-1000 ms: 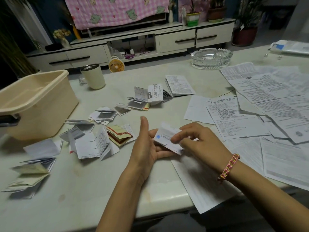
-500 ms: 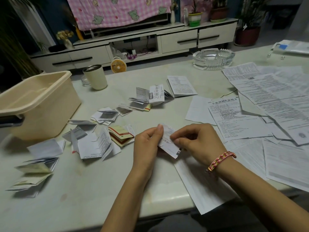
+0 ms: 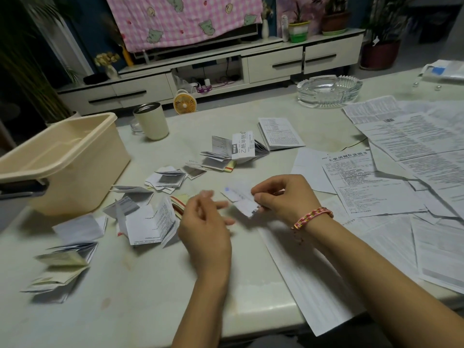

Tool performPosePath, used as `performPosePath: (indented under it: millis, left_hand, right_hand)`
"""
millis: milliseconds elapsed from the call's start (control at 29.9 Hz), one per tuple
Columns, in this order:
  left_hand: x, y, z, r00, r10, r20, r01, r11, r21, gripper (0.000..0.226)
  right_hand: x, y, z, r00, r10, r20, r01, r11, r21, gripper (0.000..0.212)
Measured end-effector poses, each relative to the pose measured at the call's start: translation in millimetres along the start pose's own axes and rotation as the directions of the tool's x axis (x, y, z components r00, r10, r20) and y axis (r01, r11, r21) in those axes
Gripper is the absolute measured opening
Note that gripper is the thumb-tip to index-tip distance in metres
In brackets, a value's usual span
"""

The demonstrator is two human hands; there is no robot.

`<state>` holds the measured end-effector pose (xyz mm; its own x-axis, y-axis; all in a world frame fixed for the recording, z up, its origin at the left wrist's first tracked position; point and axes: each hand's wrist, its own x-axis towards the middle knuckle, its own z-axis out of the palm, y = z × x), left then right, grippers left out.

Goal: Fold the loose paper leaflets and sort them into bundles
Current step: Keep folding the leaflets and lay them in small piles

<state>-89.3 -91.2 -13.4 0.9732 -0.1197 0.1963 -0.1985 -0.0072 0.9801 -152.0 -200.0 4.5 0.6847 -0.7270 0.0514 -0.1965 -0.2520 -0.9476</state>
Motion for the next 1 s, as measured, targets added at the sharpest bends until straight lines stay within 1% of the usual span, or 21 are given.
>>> performPosePath:
  millis: [67,100,167,234,301,368,402,469,536,636,736,803,870,904,937,1004]
  left_hand:
    - [1.8,-0.6,-1.0,0.994,0.058,-0.096,-0.058,0.998,0.004,0.021]
    - [2.3,-1.3,-0.8,0.992,0.08,-0.101,-0.079,0.997,0.008,0.025]
    - [1.6,-2.7,0.9,0.994,0.094,-0.055,-0.093,0.995,0.019,0.031]
    - [1.6,-5.8,3.3,0.995,0.099,-0.003,-0.098,0.994,0.046,0.034]
    - [1.8,-9.2,3.9,0.992,0.119,0.031,-0.121,0.99,0.071,0.033]
    - [1.7,-13.0,3.0,0.983,0.173,0.059,-0.179,0.976,0.127,0.029]
    - [1.1,-13.9,2.9,0.977,0.198,0.079,-0.208,0.966,0.155,0.027]
    - [-1.0,-13.7,2.1,0.957,0.247,0.151,-0.273,0.943,0.188,0.025]
    - [-1.9,-15.0,2.4,0.925,0.285,0.252,-0.338,0.919,0.201,0.023]
    - [-3.3,-18.0,3.3,0.888,0.279,0.365,-0.369,0.907,0.205,0.024]
    - [-6.7,-19.6,4.7,0.846,0.281,0.452,-0.41,0.887,0.214,0.022]
    - [-13.7,-19.0,7.8,0.794,0.294,0.531,-0.459,0.864,0.208,0.021]
    - [-18.8,-19.3,11.2,0.737,0.311,0.6,-0.515,0.833,0.201,0.023]
    - [-21.3,-19.2,13.4,0.71,0.311,0.632,-0.535,0.822,0.196,0.024]
    - [-24.6,-18.6,15.7,0.685,0.306,0.661,-0.547,0.816,0.189,0.026]
    - [-29.2,-16.9,18.3,0.656,0.292,0.696,-0.554,0.813,0.181,0.028]
  right_hand:
    - [7.0,1.7,7.9,1.0,0.014,-0.028,-0.016,0.997,-0.076,0.016]
    - [10.1,2.9,12.7,1.0,0.02,-0.017,-0.022,0.991,-0.135,0.016]
    - [14.5,5.3,21.9,0.999,0.01,0.039,0.001,0.963,-0.269,0.023]
    - [15.8,5.3,30.1,0.995,-0.016,0.101,0.053,0.925,-0.376,0.027]
    - [17.4,7.2,37.9,0.986,-0.042,0.162,0.113,0.884,-0.454,0.029]
    - [16.1,9.5,42.8,0.975,-0.056,0.215,0.163,0.837,-0.522,0.028]
    - [14.6,9.7,42.5,0.971,-0.064,0.232,0.182,0.827,-0.532,0.028]
    - [12.0,7.9,35.4,0.971,-0.1,0.218,0.194,0.863,-0.466,0.027]
    - [8.0,2.6,21.9,0.981,-0.116,0.155,0.166,0.918,-0.359,0.026]
    - [1.3,-2.4,-5.0,0.99,-0.113,0.081,0.132,0.948,-0.291,0.023]
    - [-8.8,-2.4,-33.2,0.992,-0.104,0.07,0.121,0.943,-0.311,0.02]
    - [-18.9,1.0,-54.0,0.993,-0.1,0.068,0.119,0.919,-0.377,0.022]
    - [-30.9,1.6,-69.6,0.986,-0.109,0.126,0.155,0.88,-0.45,0.029]
    - [-38.8,1.4,-76.3,0.977,-0.092,0.192,0.177,0.854,-0.489,0.039]
    - [-48.0,2.4,-82.3,0.959,-0.05,0.28,0.197,0.827,-0.527,0.054]
    - [-66.1,5.3,-88.4,0.893,0.066,0.445,0.243,0.763,-0.599,0.092]
